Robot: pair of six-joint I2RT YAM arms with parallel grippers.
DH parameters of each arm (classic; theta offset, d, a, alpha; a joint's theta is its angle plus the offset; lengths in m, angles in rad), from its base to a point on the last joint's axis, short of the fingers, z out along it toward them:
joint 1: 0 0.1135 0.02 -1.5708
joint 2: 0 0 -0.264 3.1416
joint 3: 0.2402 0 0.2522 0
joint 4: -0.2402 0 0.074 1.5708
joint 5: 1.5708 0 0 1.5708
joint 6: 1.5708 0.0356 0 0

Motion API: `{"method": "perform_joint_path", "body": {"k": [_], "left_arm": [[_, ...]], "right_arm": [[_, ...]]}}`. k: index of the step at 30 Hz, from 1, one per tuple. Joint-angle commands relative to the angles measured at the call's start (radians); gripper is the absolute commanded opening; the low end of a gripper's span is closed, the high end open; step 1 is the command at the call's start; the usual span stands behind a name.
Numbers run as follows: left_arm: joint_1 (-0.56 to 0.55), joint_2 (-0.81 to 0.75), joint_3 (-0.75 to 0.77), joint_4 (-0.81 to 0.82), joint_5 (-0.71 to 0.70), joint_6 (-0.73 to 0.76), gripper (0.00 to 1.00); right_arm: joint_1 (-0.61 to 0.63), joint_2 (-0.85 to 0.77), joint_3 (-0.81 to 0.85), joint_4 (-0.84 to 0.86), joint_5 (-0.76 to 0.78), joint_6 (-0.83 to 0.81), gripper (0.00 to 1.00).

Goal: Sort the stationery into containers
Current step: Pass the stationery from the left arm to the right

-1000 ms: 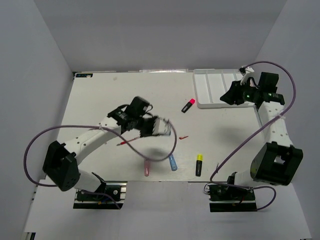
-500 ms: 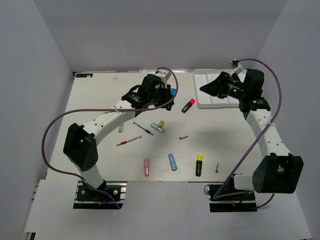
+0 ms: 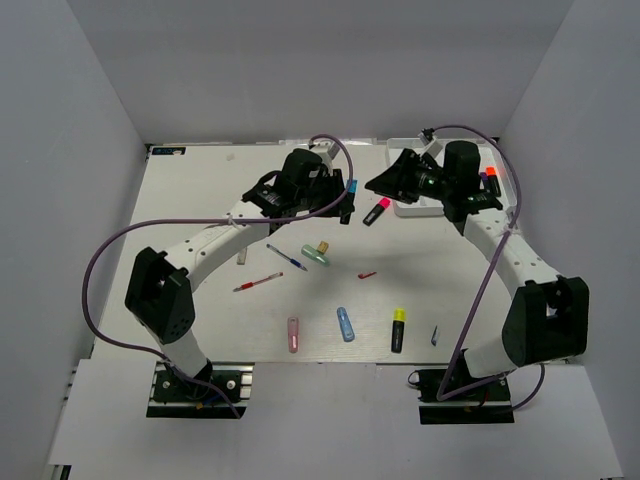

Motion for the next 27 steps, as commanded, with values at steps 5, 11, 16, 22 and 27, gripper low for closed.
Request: {"method": "perform_joint_path", "body": {"k": [5,11,16,22,27], "left_arm": [[-0.01,-0.066,-0.011,0.052,0.055,0.023,0.0],[-0.01,-0.063,-0.019,0.059,0.055,0.031,0.0],[-0.01,-0.068,-0.024,0.062,0.058,0.034,0.0],[-0.01,-0.071,-0.023,0.072,0.091,0.033,0.0],[-0.01,-0.073,-0.024,0.072,0.096,0.031,0.0]], "right_arm": [[0.06,0.028,0.05,0.036,0.046,0.009,0.62],[0.098,0.044,0.046,0.034,0.046,0.01,0.63],[0.129,0.059,0.026,0.025,0.067,0.027,0.55],[0.138,0.084,0.018,0.028,0.083,0.046,0.44],[0.136,0.093,0.012,0.025,0.092,0.041,0.18]]}}
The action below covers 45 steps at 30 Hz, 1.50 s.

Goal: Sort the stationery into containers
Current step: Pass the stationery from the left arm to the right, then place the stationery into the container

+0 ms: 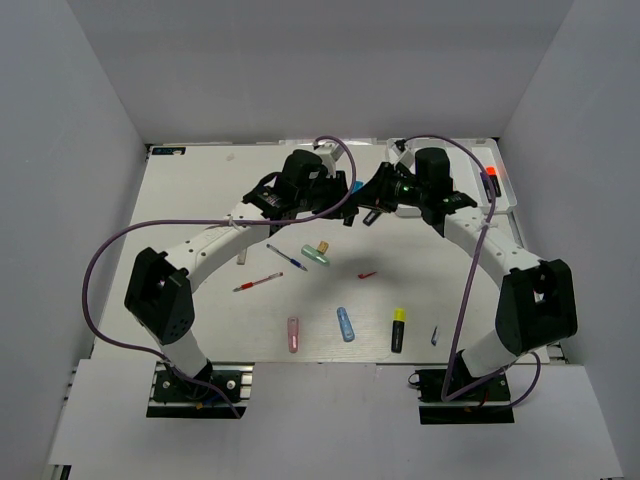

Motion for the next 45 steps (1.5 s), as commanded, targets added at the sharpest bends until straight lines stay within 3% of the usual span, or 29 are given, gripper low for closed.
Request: {"method": "perform_joint_path", "body": {"k": [1,2,3,6,7,11,18,21,26,35,45], "left_arm": [[-0.005,-0.068,-0.006,0.021,0.016,0.001,0.0],[-0.005,-0.066,-0.006,0.019,0.012,0.003,0.04],[-0.005,-0.068,-0.004,0.015,0.001,0.007,0.18],[0.016,-0.066,-0.002,-0.016,-0.051,0.0,0.57],[0.016,-0.069,-0.001,-0.043,-0.088,0.01,0.75],[0.025,-0.097,0.016,-0.094,-0.209,0.115,0.97],[0.058,-0.09,0.025,-0.152,-0.254,0.28,0.98],[0.068,-0.07,0.03,-0.168,-0.261,0.294,0.98],[0.079,-0.059,0.008,-0.147,-0.246,0.293,0.98],[0.097,-0.045,0.004,-0.154,-0.226,0.297,0.98],[0.107,-0.027,0.004,-0.154,-0.188,0.296,0.98]], "right_arm": [[0.002,0.0,0.013,0.022,0.019,-0.002,0.13],[-0.005,-0.005,0.014,0.008,0.025,-0.016,0.04],[-0.005,-0.011,0.019,-0.001,0.031,-0.031,0.0],[-0.04,-0.023,0.059,-0.086,0.083,-0.118,0.0],[-0.053,-0.025,0.091,-0.111,0.103,-0.148,0.0],[-0.166,-0.006,0.199,-0.246,0.179,-0.351,0.0],[-0.394,0.199,0.473,-0.386,0.39,-0.885,0.0],[-0.47,0.337,0.618,-0.41,0.451,-1.006,0.0],[-0.56,0.555,0.911,-0.478,0.451,-1.076,0.0],[-0.599,0.765,1.016,-0.302,0.424,-1.107,0.0],[-0.605,0.853,1.039,-0.243,0.457,-1.156,0.0]]}}
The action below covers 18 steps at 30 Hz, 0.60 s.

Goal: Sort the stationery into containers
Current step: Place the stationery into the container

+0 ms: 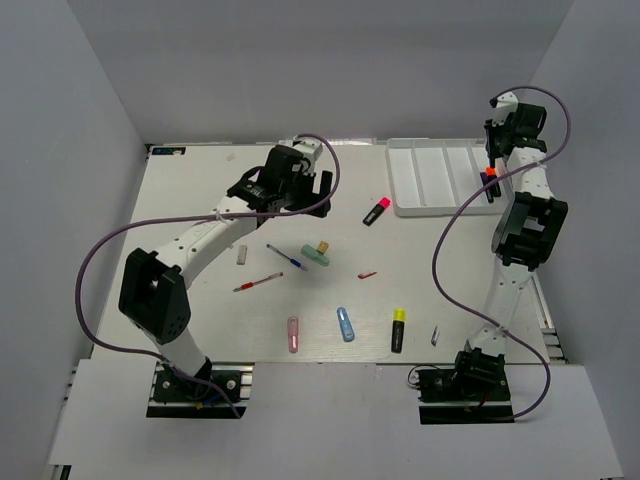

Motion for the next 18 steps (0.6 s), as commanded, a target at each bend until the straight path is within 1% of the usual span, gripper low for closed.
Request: {"method": "perform_joint_path", "body": {"k": [1,9,18], "left_arm": [[0.004,-0.003,0.006,-0.006,0.029,0.004,0.98],[0.004,0.024,0.029,-0.011,0.044,0.0,0.97],[0.004,0.02,0.014,-0.011,0.043,0.004,0.97]], "right_arm": [[-0.01,0.017,0.028,0.063,0.035,-0.049,0.0],[-0.044,0.022,0.017,0.02,0.061,-0.092,0.0],[-0.061,0.033,-0.003,0.008,0.041,-0.103,0.01]]}}
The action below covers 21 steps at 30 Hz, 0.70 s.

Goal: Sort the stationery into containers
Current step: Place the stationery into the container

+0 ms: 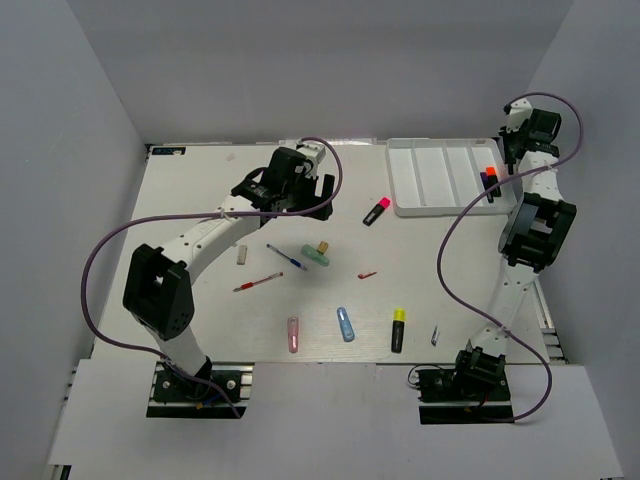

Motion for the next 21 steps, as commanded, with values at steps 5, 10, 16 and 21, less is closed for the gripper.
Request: {"method": "perform_joint_path", "body": {"k": [5,10,16,21], "left_arm": [[0.013,-0.021,-0.001,-0.004,0.005,0.004,0.97],[0.013,-0.019,-0.011,-0.001,0.008,0.006,0.97],[0.013,-0.013,-0.001,-0.002,0.02,0.004,0.97],[0.013,-0.01,-0.003,-0.005,0.02,0.004,0.97]], "right_arm": [[-0.006,0.019,-0.001,-0.019,-0.02,-0.007,0.0],[-0.006,0.001,-0.016,-0.04,-0.057,-0.003,0.0],[-0.003,-0.006,-0.023,-0.08,-0.068,-0.035,0.0],[-0.006,-0.006,-0.035,-0.083,-0.039,-0.055,0.0]]}}
